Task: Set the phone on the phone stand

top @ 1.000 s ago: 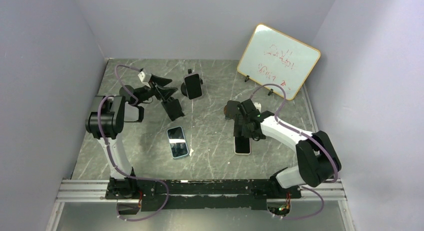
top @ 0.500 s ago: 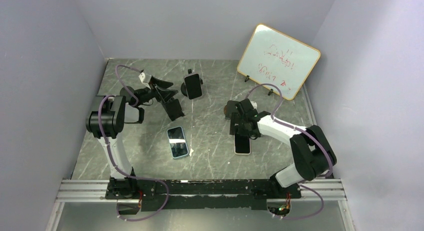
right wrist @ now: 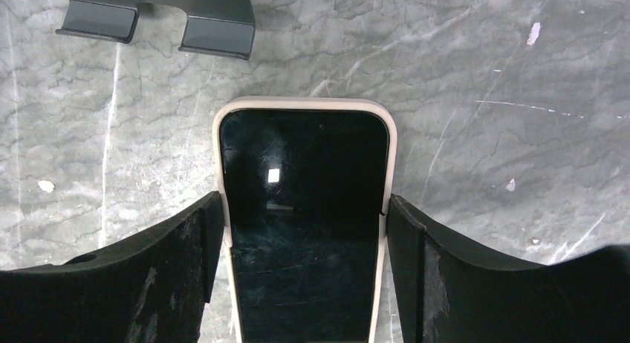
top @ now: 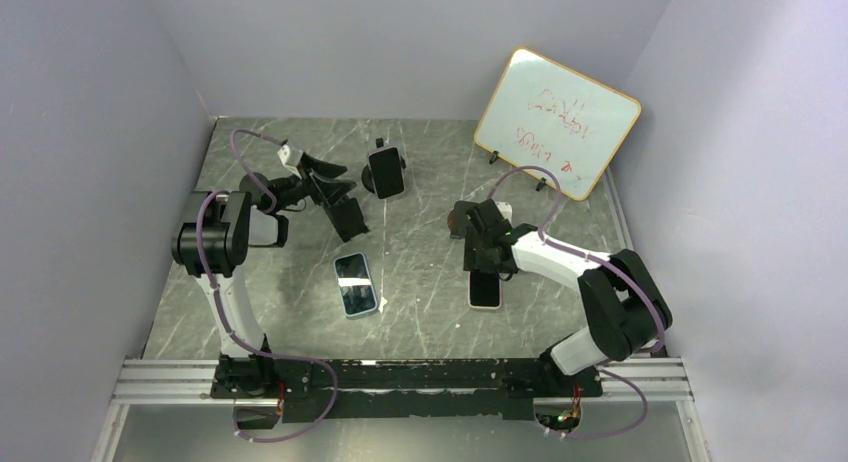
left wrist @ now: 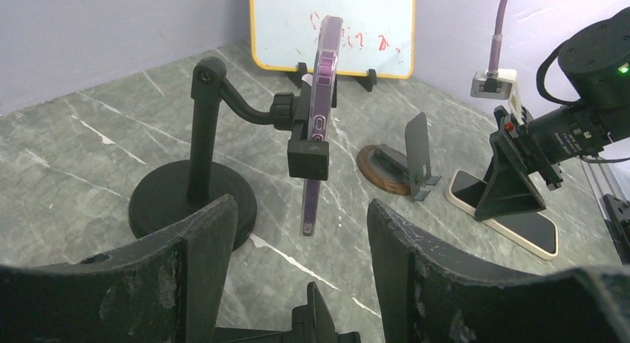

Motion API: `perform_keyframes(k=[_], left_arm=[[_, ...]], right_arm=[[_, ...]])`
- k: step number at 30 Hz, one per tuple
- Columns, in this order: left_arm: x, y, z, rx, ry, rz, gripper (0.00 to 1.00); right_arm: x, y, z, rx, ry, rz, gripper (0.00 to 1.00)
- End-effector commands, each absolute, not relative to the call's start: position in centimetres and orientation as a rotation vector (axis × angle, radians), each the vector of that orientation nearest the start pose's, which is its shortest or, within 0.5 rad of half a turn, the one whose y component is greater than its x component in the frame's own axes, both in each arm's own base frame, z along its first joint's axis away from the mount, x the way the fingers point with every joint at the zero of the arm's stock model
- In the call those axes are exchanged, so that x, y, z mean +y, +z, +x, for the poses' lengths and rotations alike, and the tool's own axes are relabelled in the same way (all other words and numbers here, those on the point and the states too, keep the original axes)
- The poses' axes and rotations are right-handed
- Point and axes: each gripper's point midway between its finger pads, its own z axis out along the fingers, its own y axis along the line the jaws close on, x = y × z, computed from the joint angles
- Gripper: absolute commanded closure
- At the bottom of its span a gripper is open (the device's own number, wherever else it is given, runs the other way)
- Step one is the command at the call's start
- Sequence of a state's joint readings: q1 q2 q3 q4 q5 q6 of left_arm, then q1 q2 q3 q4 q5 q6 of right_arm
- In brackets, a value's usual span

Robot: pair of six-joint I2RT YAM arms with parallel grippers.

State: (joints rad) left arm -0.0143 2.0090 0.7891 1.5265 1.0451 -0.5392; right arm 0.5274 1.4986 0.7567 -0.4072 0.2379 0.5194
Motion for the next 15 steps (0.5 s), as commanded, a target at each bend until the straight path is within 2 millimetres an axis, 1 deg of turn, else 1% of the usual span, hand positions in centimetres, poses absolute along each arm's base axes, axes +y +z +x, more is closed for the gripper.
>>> perform_keyframes(k=[1,3,5,9,12,15], left_arm=[[-16.6,19.1,40.4,1.146,-0.982,0.743,0.31],[-16.6,19.2,40.3,1.143,-0.981,0.745,0.31],[-16.6,19.3,40.2,1.141,-0.982,0.749,0.31],[-16.6,19.5,40.3,1.139,-0.985,0.746,0.31],[-16.7,19.5,40.4,1.138,-0.993,0.756,0.31],[-16.7,19.6,40.7,1.136,-0.998,0.752,0.31]], right_arm=[[13.0,0.3,25.4,2.672,-0.06,0.0,0.57],[13.8,1.8,26.1,2.608,-0.015,0.01,0.58],[14.2,3.7,27.0,2.529,0.014,0.04,0.58],[14.0,7.3,28.8,2.369,0.038,0.137,0.6],[14.0,9.0,30.1,2.256,0.057,0.195,0.61],[14.0,10.2,31.5,2.165,0.071,0.229,0.6]])
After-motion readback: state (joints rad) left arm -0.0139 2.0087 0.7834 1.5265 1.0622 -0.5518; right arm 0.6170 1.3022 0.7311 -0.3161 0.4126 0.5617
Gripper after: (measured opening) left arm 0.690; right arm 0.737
